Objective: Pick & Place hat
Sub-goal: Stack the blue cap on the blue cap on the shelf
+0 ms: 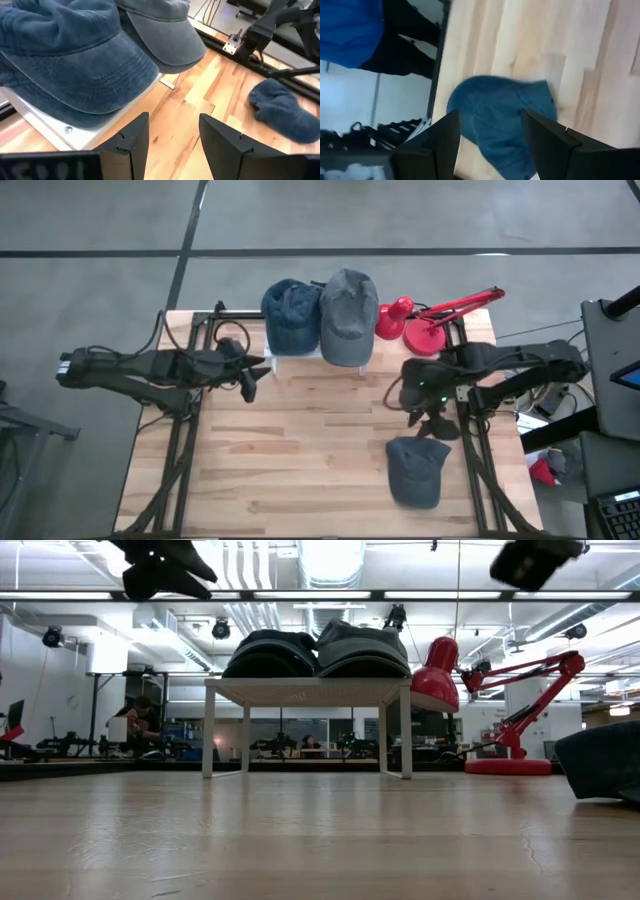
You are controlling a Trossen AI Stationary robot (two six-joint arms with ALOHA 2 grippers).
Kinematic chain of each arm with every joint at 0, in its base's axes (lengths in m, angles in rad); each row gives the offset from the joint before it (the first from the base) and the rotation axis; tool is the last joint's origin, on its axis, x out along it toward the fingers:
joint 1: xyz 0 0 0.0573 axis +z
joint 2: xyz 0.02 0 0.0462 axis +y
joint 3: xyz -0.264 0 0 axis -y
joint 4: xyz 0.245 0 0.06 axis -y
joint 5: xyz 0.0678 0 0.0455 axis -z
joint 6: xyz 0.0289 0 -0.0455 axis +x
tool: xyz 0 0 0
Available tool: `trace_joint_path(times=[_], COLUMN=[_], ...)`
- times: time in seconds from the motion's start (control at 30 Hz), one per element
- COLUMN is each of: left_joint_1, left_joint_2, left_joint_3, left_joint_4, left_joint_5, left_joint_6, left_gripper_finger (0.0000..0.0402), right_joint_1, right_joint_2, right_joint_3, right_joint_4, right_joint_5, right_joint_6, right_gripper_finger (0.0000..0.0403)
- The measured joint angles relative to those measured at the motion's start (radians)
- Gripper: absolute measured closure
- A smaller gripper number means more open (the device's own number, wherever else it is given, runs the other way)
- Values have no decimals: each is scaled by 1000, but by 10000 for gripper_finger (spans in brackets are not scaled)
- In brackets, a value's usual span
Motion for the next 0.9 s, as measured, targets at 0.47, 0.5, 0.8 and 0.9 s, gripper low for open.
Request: trace_joint_path(times=[0.47,0.5,0.8,0.9], left_joint_1=[-7,-7,-7,-7], left_joint_2=[-73,-81,-119,-120], left_joint_3=[-75,-81,-113,-113], left_joint_4=[10,10,26,26], left_joint_5=[12,17,23,23], left_joint_6=[96,98,137,138], left_gripper_finger=[236,236,236,236], right_joint_1=[0,0,0,0], right_joint_2=[80,78,78,78], right_joint_3=[-175,-191,-292,-304], right_joint_4=[17,22,39,43], right_joint_5=[0,0,-1,-4], right_joint_6=[146,168,314,358], right_gripper_finger=[199,199,199,199])
